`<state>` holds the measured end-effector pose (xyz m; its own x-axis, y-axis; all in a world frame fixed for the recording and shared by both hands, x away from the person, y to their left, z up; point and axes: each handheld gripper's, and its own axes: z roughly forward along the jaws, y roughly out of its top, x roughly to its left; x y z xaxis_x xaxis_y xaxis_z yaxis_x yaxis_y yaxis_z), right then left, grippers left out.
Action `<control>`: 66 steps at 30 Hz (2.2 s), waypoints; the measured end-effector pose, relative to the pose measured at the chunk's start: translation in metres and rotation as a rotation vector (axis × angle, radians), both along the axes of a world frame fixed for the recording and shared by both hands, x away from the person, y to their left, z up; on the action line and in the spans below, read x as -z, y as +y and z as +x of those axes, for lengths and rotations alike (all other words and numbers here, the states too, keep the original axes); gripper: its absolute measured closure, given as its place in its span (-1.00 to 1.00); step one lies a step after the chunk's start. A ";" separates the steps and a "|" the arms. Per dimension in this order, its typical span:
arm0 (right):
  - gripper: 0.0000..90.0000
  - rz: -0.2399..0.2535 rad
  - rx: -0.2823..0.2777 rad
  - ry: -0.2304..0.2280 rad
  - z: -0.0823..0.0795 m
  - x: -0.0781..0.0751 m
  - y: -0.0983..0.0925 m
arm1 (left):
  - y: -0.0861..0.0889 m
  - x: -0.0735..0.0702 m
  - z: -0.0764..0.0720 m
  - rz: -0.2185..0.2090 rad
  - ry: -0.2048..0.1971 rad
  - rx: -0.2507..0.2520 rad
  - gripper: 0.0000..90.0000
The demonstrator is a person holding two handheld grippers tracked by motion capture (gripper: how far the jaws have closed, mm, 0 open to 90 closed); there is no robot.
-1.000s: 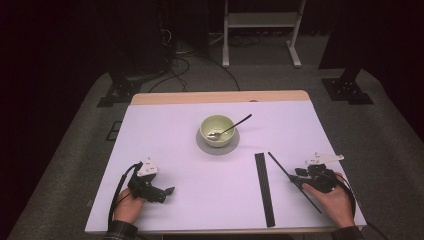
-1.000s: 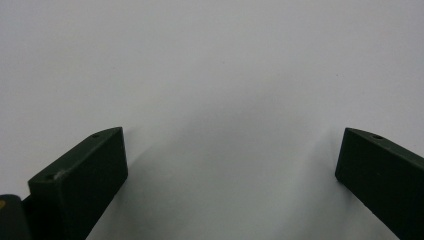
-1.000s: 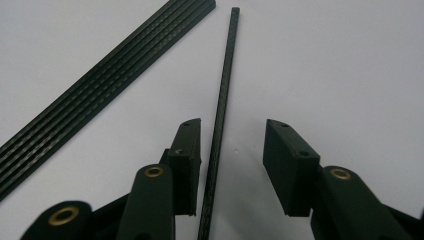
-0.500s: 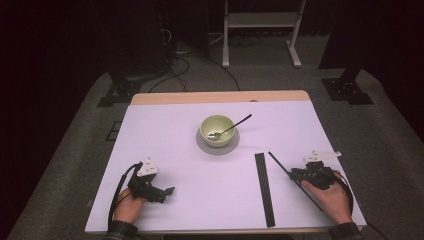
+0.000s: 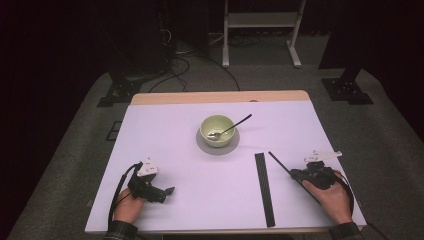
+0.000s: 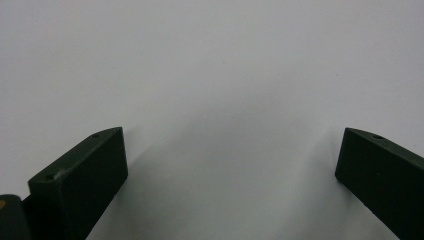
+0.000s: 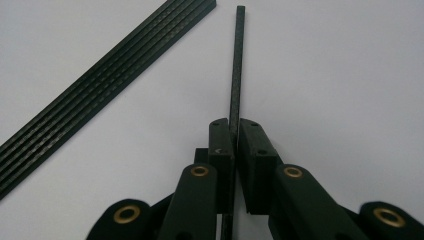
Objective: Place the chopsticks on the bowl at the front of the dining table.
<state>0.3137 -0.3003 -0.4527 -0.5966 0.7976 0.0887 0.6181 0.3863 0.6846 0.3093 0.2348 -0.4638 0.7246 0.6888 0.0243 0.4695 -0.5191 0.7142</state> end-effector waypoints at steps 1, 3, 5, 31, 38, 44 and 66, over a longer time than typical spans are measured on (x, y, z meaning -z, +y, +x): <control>0.88 0.000 -0.001 -0.001 0.000 0.000 0.000 | 0.000 0.000 0.000 0.000 0.000 0.000 -1.00; 0.88 0.000 -0.002 -0.001 0.000 0.000 -0.001 | 0.000 0.000 0.000 0.000 0.000 0.000 -1.00; 0.88 0.001 0.000 0.001 0.000 0.000 -0.001 | 0.000 0.000 0.000 0.000 0.000 0.000 -1.00; 0.90 0.028 0.031 -0.023 -0.003 -0.007 -0.010 | 0.000 0.000 0.000 0.000 0.000 0.000 -1.00; 0.90 0.035 0.027 -0.034 -0.005 -0.012 -0.009 | 0.000 0.000 0.000 0.000 0.000 0.000 -1.00; 0.90 0.048 0.024 -0.046 -0.005 -0.016 -0.007 | 0.000 0.000 0.000 0.001 0.000 0.000 -1.00; 0.90 0.086 -0.010 -0.082 0.005 -0.033 0.007 | 0.000 0.000 0.000 0.000 0.001 0.000 -1.00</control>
